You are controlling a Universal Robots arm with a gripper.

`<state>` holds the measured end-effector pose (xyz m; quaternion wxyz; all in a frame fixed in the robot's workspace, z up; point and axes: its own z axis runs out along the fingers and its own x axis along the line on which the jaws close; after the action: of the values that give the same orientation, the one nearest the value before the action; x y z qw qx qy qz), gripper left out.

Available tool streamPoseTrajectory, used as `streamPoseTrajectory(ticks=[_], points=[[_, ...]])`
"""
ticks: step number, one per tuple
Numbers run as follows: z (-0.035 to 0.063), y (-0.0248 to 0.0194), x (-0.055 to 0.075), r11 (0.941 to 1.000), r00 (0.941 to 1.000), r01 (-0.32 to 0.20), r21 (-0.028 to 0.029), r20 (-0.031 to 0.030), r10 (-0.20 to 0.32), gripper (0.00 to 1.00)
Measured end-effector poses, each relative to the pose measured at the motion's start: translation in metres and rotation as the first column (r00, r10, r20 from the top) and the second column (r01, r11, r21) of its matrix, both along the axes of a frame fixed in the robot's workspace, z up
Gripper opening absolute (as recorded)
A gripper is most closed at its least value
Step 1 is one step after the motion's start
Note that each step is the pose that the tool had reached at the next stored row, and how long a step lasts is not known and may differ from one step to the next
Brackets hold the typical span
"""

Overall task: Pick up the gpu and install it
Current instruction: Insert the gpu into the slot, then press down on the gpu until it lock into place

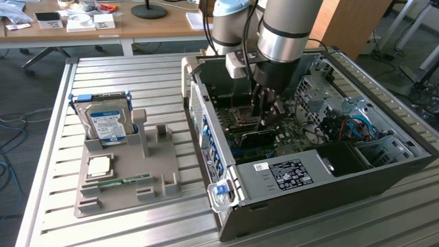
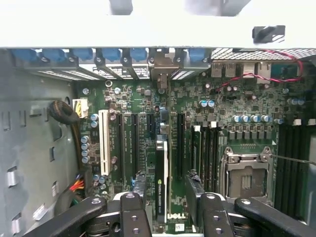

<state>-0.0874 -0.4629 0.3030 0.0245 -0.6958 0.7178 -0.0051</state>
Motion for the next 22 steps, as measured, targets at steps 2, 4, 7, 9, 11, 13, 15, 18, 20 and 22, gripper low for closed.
streamPoseTrajectory(ticks=[2, 4, 7, 9, 11, 13, 15, 18, 20, 22], points=[[0.0039, 0.0, 0.0, 1.0, 1.0, 0.0, -0.0007, 0.0, 0.0, 0.46], [0.0076, 0.0, 0.0, 1.0, 1.0, 0.0, -0.0014, 0.0, 0.0, 0.46], [0.0115, 0.0, 0.0, 1.0, 1.0, 0.0, -0.0021, 0.0, 0.0, 0.46], [0.0122, 0.0, 0.0, 1.0, 1.0, 0.0, -0.002, 0.0001, 0.0, 0.46], [0.0122, 0.0, 0.0, 1.0, 1.0, 0.0, -0.0017, 0.0002, 0.0, 0.46], [0.0123, 0.0, 0.0, 1.0, 1.0, 0.0, -0.0016, 0.0, 0.0, 0.46], [0.0123, 0.0, 0.0, 1.0, 1.0, 0.0, -0.0013, 0.0001, 0.0, 0.46], [0.0123, 0.0, 0.0, 1.0, 1.0, 0.0, -0.001, 0.0, 0.0, 0.46], [0.0123, 0.0, 0.0, 1.0, 1.0, 0.0, 0.0011, 0.0001, 0.0, 0.46], [0.0123, 0.0, 0.0, 1.0, 1.0, 0.0, 0.0013, 0.0001, 0.0, 0.46]])
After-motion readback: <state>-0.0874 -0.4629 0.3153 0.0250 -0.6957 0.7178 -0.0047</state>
